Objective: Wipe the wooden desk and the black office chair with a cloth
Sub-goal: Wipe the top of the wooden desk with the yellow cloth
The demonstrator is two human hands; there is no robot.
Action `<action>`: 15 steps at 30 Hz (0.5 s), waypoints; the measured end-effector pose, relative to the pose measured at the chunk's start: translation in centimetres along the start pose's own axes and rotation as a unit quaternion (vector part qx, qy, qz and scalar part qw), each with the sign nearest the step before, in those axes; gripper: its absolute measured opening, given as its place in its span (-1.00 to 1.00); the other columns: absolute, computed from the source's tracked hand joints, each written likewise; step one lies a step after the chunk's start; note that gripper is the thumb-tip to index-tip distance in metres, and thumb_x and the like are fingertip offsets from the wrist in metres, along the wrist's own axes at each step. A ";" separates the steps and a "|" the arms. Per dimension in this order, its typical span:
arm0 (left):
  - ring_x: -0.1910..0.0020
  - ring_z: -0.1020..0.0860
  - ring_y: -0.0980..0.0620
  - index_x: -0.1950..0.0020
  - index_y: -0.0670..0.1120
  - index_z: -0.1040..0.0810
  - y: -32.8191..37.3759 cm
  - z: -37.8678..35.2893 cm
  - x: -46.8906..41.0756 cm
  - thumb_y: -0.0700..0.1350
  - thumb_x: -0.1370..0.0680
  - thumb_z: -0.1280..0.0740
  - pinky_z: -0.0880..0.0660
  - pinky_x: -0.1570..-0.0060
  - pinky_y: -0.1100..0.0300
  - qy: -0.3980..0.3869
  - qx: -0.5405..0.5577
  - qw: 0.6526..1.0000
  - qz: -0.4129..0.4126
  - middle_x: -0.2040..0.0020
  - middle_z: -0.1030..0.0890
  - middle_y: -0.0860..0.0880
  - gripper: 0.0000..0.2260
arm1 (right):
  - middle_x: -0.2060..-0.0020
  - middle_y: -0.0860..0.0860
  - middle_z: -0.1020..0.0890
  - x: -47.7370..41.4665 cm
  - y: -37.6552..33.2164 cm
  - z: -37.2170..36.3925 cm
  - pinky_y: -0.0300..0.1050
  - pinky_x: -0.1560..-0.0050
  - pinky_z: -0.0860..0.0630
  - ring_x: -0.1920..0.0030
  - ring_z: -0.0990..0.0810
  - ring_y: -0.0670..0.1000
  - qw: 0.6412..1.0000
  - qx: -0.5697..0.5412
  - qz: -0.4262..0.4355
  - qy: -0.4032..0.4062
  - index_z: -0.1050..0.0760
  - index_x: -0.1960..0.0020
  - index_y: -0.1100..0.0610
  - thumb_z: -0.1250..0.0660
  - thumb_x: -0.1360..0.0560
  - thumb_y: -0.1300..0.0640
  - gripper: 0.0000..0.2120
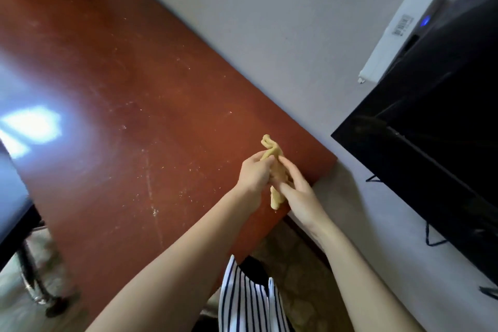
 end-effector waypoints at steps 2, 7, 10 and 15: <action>-0.10 -0.58 -0.04 -0.17 -0.10 -0.59 0.5 2.8 3.0 -0.23 -0.60 -0.15 -0.50 -0.09 0.06 -0.030 0.011 0.999 -0.020 -0.11 -0.63 -0.11 -0.73 | -0.25 -0.09 -0.53 2.2 -0.8 -1.6 -0.12 -0.28 -0.41 -0.25 -0.49 -0.11 0.999 -0.051 0.012 0.010 -0.40 -0.31 -0.07 -0.14 -0.63 0.11 -0.72; 0.19 -0.62 0.05 -0.11 -0.08 -0.61 0.7 11.0 10.9 -0.19 -0.59 -0.14 -0.56 0.20 0.12 -0.055 0.067 0.994 -0.068 0.17 -0.66 0.00 -0.74 | -0.03 0.09 -0.65 7.1 -1.5 -7.9 0.00 -0.21 -0.45 -0.10 -0.60 0.05 0.967 -0.254 -0.031 0.005 -0.48 -0.13 0.15 -0.10 -0.61 -0.06 -0.66; 0.36 -0.57 0.07 -0.05 -0.09 -0.61 -0.2 16.3 16.2 -0.22 -0.59 -0.12 -0.56 0.35 0.15 -0.065 0.075 0.991 -0.090 0.29 -0.63 0.00 -0.74 | -0.06 0.02 -0.66 10.9 -0.9 -15.0 0.03 -0.19 -0.48 -0.10 -0.61 0.02 0.933 -0.351 -0.067 -0.046 -0.58 -0.14 0.06 -0.14 -0.55 -0.19 -0.59; 0.03 -0.58 -0.06 0.01 0.02 -0.65 -2.2 20.7 22.4 -0.22 -0.62 -0.14 -0.54 0.06 0.00 -0.026 -0.016 0.992 -0.126 0.05 -0.64 -0.09 -0.71 | -0.26 0.15 -0.54 15.9 0.8 -24.6 0.22 -0.23 -0.34 -0.29 -0.48 0.17 0.831 -0.501 -0.163 -0.180 -0.50 -0.31 -0.01 -0.11 -0.45 -0.38 -0.38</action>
Point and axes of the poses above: each hand's wrist, its own x-axis away from the middle knuckle, its own z-axis out of the back of the hand, y = z × x, the point moved 6 cm from there along -x, towards the middle knuckle
